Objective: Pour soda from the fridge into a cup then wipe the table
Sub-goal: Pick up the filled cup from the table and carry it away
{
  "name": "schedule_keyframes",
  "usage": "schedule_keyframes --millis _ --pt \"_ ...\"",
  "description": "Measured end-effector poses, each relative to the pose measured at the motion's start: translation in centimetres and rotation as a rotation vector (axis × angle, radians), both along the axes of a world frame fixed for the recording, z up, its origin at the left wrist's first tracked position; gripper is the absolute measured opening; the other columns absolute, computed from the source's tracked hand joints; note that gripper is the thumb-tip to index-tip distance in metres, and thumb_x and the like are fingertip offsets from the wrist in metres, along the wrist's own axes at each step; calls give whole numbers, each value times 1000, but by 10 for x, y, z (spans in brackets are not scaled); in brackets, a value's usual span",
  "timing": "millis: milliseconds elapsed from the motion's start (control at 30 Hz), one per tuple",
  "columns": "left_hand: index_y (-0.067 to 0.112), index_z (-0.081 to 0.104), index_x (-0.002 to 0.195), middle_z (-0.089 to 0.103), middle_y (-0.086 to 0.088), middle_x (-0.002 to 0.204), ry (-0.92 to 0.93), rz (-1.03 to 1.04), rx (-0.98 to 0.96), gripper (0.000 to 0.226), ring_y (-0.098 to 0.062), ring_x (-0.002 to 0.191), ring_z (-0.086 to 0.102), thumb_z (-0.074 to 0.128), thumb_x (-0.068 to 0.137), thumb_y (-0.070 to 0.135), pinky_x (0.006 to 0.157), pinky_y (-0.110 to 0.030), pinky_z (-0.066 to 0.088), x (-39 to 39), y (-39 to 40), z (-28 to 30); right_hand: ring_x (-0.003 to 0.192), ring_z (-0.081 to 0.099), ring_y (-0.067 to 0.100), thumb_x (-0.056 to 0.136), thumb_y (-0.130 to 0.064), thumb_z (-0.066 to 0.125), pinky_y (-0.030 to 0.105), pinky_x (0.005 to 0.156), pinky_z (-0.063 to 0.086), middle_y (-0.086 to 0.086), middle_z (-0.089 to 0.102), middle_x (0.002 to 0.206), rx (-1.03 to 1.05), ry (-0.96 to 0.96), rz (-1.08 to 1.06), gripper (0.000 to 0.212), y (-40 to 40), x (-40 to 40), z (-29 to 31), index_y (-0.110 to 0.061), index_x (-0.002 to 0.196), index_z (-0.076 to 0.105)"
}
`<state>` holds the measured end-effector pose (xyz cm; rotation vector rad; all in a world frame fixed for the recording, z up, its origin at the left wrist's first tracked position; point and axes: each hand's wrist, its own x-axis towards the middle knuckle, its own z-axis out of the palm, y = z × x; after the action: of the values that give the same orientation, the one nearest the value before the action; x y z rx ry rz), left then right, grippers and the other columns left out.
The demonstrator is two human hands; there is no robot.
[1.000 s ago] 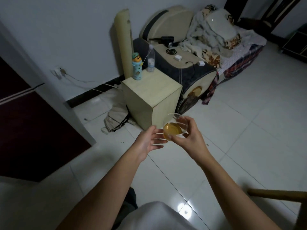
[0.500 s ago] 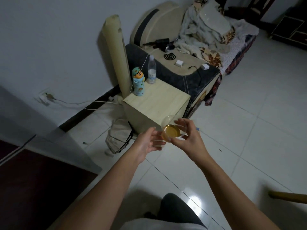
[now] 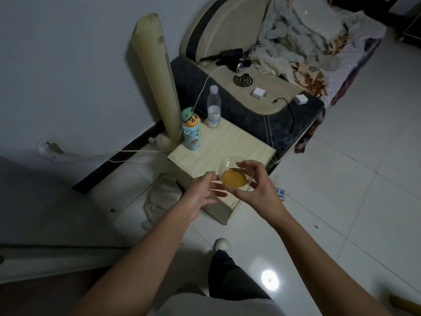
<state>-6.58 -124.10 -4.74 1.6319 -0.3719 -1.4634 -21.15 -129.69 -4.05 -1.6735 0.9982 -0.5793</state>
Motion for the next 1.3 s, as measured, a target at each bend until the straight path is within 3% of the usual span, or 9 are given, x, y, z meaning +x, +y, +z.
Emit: schedule_keyframes --millis 367,467,567,700,800,867,967,1133,1300 --pt "23 59 88 68 -3 86 2 11 35 30 -15 81 66 32 100 30 80 -31 51 48 -91 -20 112 49 -1 66 -19 81 9 88 42 -10 50 123 55 10 -23 66 -95 49 -29 -27 117 40" --pt "22 61 94 67 0 89 -39 -15 43 30 -13 85 65 33 99 31 79 -28 50 62 -108 -28 111 51 -1 66 -14 82 14 90 43 -5 53 122 83 2 -61 67 -111 59 -45 -26 117 41" --pt "17 62 103 66 0 93 -61 -23 38 31 -14 89 63 34 99 30 83 -28 49 71 -127 -39 108 49 -9 66 -13 81 6 87 41 -6 53 122 100 11 -87 67 -124 67 -63 -26 118 41" --pt "22 60 89 63 6 90 -61 3 20 30 -11 88 60 33 100 30 93 -33 46 74 -151 -63 107 50 -4 68 -12 80 5 87 40 -7 52 122 116 24 -115 67 -144 74 -93 -23 122 42" --pt "25 59 87 62 5 95 -66 2 21 32 -10 91 59 30 100 32 95 -32 44 72 -165 -88 110 50 0 68 -11 80 12 92 42 -7 52 123 114 34 -130 69 -157 76 -121 -21 124 42" --pt "23 60 92 62 0 103 -67 7 35 34 -10 93 59 28 101 33 94 -32 44 71 -171 -110 111 50 1 68 -11 80 18 94 42 -8 52 123 122 39 -135 69 -165 77 -143 -21 124 42" --pt "12 59 112 61 -5 109 -52 32 40 42 -16 104 58 26 101 35 94 -32 44 69 -183 -143 111 50 0 68 -12 80 13 92 41 -11 52 123 120 65 -135 68 -176 78 -175 -24 123 42" --pt "7 56 121 60 -3 108 -61 51 64 50 -15 104 56 24 100 40 98 -33 42 66 -198 -194 109 51 3 68 -14 80 7 88 41 -10 53 121 124 123 -117 67 -190 76 -226 -18 125 43" --pt "8 56 121 61 -4 110 -123 15 84 50 -15 104 57 24 100 39 88 -27 44 62 -206 -228 107 50 4 69 -17 78 5 84 39 -9 52 122 158 140 -129 68 -197 74 -255 -17 128 44"
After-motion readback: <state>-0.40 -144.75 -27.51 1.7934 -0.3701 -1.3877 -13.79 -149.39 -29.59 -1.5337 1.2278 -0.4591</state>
